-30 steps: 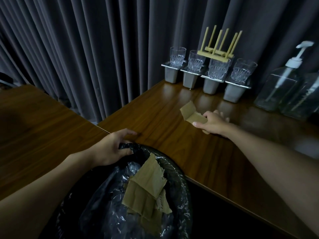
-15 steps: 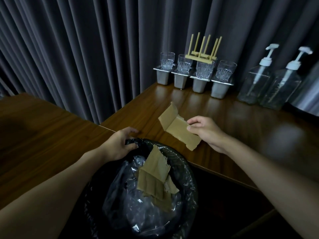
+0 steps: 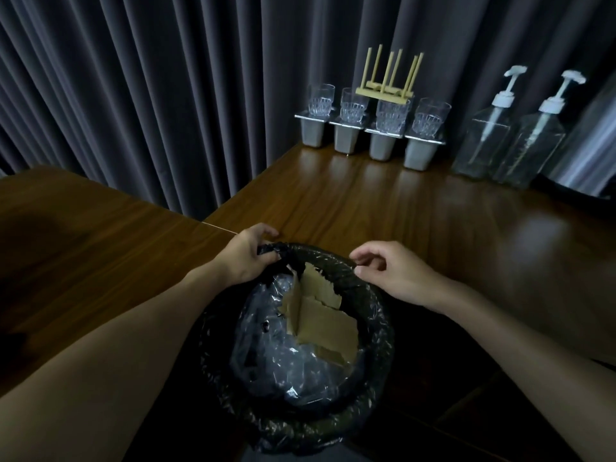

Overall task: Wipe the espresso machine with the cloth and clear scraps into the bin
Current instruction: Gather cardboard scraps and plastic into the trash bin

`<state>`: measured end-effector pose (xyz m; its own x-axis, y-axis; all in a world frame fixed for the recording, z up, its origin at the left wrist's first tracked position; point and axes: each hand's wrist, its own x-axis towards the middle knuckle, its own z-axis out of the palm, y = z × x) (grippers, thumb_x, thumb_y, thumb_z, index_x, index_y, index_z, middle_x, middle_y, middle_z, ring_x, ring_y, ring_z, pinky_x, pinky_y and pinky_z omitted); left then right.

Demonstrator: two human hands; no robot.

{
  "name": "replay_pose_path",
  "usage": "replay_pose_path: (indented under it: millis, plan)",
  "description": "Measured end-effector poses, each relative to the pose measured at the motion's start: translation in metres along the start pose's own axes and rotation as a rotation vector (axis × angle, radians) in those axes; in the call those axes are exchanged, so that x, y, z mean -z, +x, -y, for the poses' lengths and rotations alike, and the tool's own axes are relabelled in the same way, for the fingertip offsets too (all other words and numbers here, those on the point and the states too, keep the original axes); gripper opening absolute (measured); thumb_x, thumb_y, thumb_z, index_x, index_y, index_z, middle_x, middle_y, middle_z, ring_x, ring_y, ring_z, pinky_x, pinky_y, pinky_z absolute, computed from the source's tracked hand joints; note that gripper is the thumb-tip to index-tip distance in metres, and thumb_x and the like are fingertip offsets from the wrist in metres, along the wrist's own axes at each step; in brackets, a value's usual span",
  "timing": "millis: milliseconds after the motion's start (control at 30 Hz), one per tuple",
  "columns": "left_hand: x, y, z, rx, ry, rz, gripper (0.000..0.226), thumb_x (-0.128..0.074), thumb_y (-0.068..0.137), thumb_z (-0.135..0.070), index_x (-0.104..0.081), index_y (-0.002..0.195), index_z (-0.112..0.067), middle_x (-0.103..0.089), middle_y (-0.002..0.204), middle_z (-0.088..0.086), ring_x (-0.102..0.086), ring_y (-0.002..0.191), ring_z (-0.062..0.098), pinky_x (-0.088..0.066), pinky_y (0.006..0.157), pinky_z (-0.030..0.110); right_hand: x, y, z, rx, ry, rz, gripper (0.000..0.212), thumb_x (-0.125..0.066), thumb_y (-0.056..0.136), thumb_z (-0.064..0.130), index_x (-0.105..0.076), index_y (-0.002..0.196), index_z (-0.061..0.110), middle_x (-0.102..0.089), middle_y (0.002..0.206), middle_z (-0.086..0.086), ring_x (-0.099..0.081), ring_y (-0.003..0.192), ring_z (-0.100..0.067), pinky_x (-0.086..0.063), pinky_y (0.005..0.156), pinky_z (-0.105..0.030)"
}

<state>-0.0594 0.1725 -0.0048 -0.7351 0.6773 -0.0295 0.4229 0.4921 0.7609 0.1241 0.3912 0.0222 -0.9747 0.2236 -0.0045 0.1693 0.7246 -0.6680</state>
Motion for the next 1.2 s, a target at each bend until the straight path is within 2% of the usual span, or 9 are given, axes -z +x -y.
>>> replay_pose_path:
  millis: [100, 200, 300, 467, 600, 733, 867, 1000, 1200]
  plan:
    - [0.0, 0.0, 0.0, 0.006, -0.029, -0.001, 0.042, -0.065, 0.092, -0.013, -0.049, 0.129, -0.025, -0.065, 0.102, -0.004, -0.068, 0.088, 0.009, -0.054, 0.067, 0.02, -0.008, -0.007, -0.007, -0.103, -0.091, 0.044, 0.044, -0.063, 0.092, 0.033, -0.051, 0.134, 0.022, -0.054, 0.122, 0.004, -0.059, 0.098, -0.009, -0.051, 0.087, -0.027]
    - [0.002, 0.001, 0.001, 0.013, -0.052, 0.008, 0.042, -0.065, 0.092, -0.013, -0.049, 0.129, -0.026, -0.065, 0.105, -0.002, -0.068, 0.088, 0.01, -0.054, 0.067, 0.02, -0.013, -0.008, -0.006, -0.139, -0.104, -0.017, 0.053, -0.063, 0.092, 0.034, -0.045, 0.14, 0.019, -0.055, 0.124, 0.002, -0.059, 0.101, -0.012, -0.051, 0.088, -0.029]
    - [0.001, 0.001, 0.003, 0.008, -0.06, 0.009, 0.042, -0.065, 0.092, -0.013, -0.049, 0.129, -0.024, -0.067, 0.104, -0.003, -0.068, 0.089, 0.008, -0.054, 0.07, 0.02, -0.014, -0.004, -0.005, -0.162, -0.125, -0.071, 0.047, -0.063, 0.092, 0.029, -0.05, 0.136, 0.018, -0.059, 0.121, 0.003, -0.059, 0.1, -0.011, -0.049, 0.084, -0.026]
    - [0.0, 0.002, 0.006, 0.0, -0.099, 0.012, 0.043, -0.066, 0.091, -0.012, -0.049, 0.129, -0.021, -0.069, 0.098, -0.002, -0.071, 0.084, 0.009, -0.055, 0.066, 0.019, -0.023, -0.002, -0.01, -0.174, -0.141, -0.098, 0.035, -0.065, 0.092, 0.021, -0.059, 0.127, 0.018, -0.058, 0.11, 0.003, -0.058, 0.093, -0.009, -0.046, 0.071, -0.017]
    - [0.0, 0.002, 0.006, 0.002, -0.112, 0.009, 0.042, -0.066, 0.091, -0.011, -0.049, 0.129, -0.021, -0.069, 0.098, -0.003, -0.071, 0.079, 0.005, -0.053, 0.062, 0.015, -0.025, -0.001, -0.009, -0.18, -0.137, -0.108, 0.035, -0.065, 0.092, 0.019, -0.06, 0.126, 0.018, -0.056, 0.104, 0.004, -0.059, 0.096, -0.011, -0.049, 0.076, -0.021]
    - [0.0, 0.0, 0.005, 0.008, -0.123, 0.018, 0.043, -0.065, 0.091, -0.011, -0.048, 0.13, -0.021, -0.069, 0.099, -0.002, -0.071, 0.081, 0.007, -0.054, 0.063, 0.016, -0.024, 0.0, -0.008, -0.179, -0.117, -0.106, 0.032, -0.066, 0.091, 0.019, -0.061, 0.123, 0.019, -0.057, 0.1, 0.005, -0.06, 0.096, -0.013, -0.05, 0.074, -0.021]
    - [-0.001, -0.002, 0.003, -0.001, -0.116, 0.01, 0.042, -0.064, 0.092, -0.01, -0.048, 0.13, -0.02, -0.067, 0.097, -0.005, -0.07, 0.081, 0.006, -0.055, 0.063, 0.018, -0.025, -0.002, -0.011, -0.156, -0.098, -0.117, 0.026, -0.065, 0.091, 0.019, -0.062, 0.118, 0.019, -0.062, 0.103, 0.0, -0.062, 0.095, -0.013, -0.049, 0.073, -0.02]
    - [-0.003, -0.002, 0.003, 0.002, -0.12, 0.007, 0.041, -0.064, 0.092, -0.01, -0.048, 0.128, -0.021, -0.067, 0.096, -0.006, -0.07, 0.077, 0.002, -0.053, 0.06, 0.015, -0.027, -0.003, -0.018, -0.121, -0.127, -0.136, 0.029, -0.065, 0.092, 0.022, -0.061, 0.12, 0.021, -0.057, 0.106, 0.0, -0.059, 0.09, -0.011, -0.05, 0.074, -0.021]
    - [-0.007, -0.007, -0.001, -0.023, -0.066, -0.013, 0.038, -0.064, 0.092, -0.011, -0.05, 0.125, -0.024, -0.066, 0.097, -0.006, -0.071, 0.079, 0.006, -0.056, 0.065, 0.02, -0.031, -0.007, -0.021, -0.096, -0.125, -0.193, 0.034, -0.065, 0.091, 0.018, -0.061, 0.124, 0.019, -0.054, 0.111, -0.001, -0.055, 0.095, -0.009, -0.046, 0.077, -0.017]
